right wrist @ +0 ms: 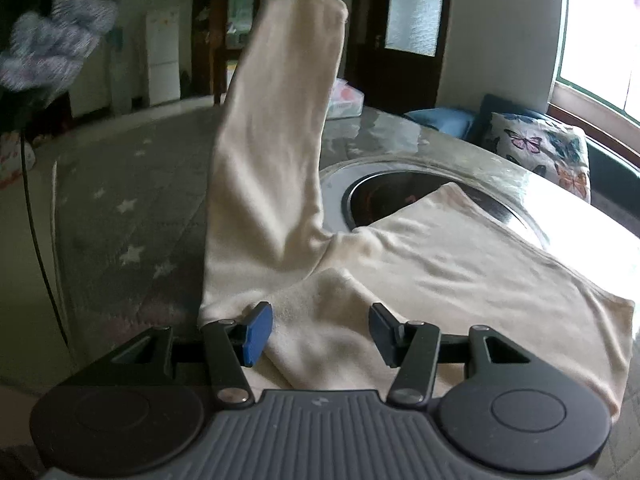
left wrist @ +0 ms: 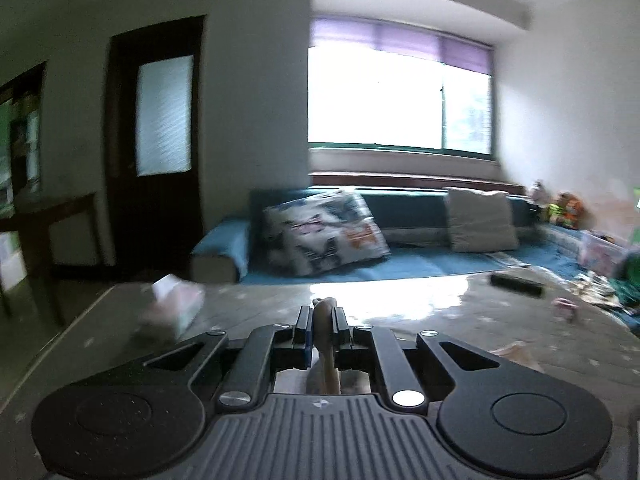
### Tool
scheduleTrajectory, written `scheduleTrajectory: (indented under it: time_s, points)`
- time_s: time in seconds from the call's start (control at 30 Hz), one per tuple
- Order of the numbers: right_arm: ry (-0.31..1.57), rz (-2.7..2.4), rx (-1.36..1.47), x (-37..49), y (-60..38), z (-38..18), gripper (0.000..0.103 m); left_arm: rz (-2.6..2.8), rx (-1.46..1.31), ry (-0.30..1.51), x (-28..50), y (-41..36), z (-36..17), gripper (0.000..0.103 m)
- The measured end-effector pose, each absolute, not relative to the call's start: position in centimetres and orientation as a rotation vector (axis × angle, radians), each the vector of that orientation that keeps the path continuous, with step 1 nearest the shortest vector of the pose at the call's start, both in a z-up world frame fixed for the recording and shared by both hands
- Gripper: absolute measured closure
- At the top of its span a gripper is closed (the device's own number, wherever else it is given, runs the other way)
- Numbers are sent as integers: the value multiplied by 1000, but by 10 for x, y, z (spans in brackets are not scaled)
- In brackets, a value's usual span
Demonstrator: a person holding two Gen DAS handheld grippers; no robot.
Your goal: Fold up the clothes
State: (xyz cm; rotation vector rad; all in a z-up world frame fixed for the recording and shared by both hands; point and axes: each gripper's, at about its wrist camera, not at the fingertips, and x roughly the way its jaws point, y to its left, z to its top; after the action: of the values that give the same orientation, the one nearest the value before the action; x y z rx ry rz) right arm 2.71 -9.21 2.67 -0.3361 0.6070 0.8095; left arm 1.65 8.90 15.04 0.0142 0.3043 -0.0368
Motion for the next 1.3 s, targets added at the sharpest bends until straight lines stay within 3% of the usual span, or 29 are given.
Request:
scheduleTrajectory:
  time_s: [0.27, 0.67, 0.73, 0.8, 0.9, 1.13, 1.3]
  points:
    - [595, 741, -259, 27, -135, 39, 49, -239, 71, 308, 15, 14, 154, 93]
    - [634, 580, -182, 17, -206, 35, 48, -501, 103, 452, 24, -62, 104, 91]
    - [639, 563, -169, 16, -212, 35, 48, -516, 112, 471, 23, -65, 97, 87]
    - [643, 549, -158, 15, -219, 34, 48, -488, 125, 482, 21, -54, 92, 70]
    - [647, 537, -144, 12, -228, 35, 48, -446, 145, 497, 17, -38, 84, 59]
    - [641, 519, -99, 9, -243, 40, 48, -346, 192, 533, 7, 1, 64, 56]
    - [656, 514, -59, 21, -245, 38, 58, -289, 231, 569, -5, 30, 49, 53]
